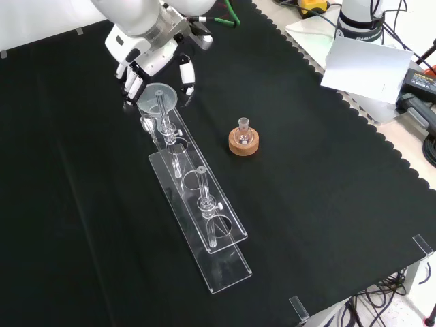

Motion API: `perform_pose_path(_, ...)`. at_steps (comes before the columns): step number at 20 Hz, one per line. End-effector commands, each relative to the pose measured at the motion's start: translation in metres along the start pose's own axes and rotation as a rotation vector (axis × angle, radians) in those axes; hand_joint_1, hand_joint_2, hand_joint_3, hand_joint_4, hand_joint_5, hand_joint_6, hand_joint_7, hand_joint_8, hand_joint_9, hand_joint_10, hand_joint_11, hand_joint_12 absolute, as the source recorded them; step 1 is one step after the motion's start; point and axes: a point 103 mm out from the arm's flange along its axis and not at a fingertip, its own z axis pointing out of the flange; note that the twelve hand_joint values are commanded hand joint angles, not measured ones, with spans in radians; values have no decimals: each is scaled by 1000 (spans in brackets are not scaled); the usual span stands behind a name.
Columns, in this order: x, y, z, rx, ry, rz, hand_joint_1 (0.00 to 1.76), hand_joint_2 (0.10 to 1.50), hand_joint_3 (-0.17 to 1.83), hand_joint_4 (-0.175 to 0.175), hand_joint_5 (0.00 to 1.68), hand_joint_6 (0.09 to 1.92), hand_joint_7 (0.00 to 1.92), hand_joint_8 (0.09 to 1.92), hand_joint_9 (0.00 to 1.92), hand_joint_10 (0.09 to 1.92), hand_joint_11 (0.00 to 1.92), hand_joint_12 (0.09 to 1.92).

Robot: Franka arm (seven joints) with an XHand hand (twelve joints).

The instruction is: Pick up the funnel from the transparent funnel stand.

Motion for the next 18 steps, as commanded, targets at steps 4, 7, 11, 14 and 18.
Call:
perform_pose_path(4,-10,-35,-47,-182,-10,67,795,720,617,-26,655,676,756,662,1021,455,589,1255)
perform_pose_path(7,-14,-49,-63,-169,-8,65,796,720,622,-28,649,696,766,668,1022,455,587,1254)
perform_pose_path(11,-17,-70,-77,-147,-14,85,791,718,627,-30,640,707,777,673,1018,455,584,1255)
perform_pose_path(14,-16,-86,-81,-148,-21,111,783,717,632,-32,626,710,774,674,996,450,569,1254)
perform_pose_path(18,-16,-109,-85,-163,-8,117,769,713,642,-33,610,725,772,680,986,462,558,1266)
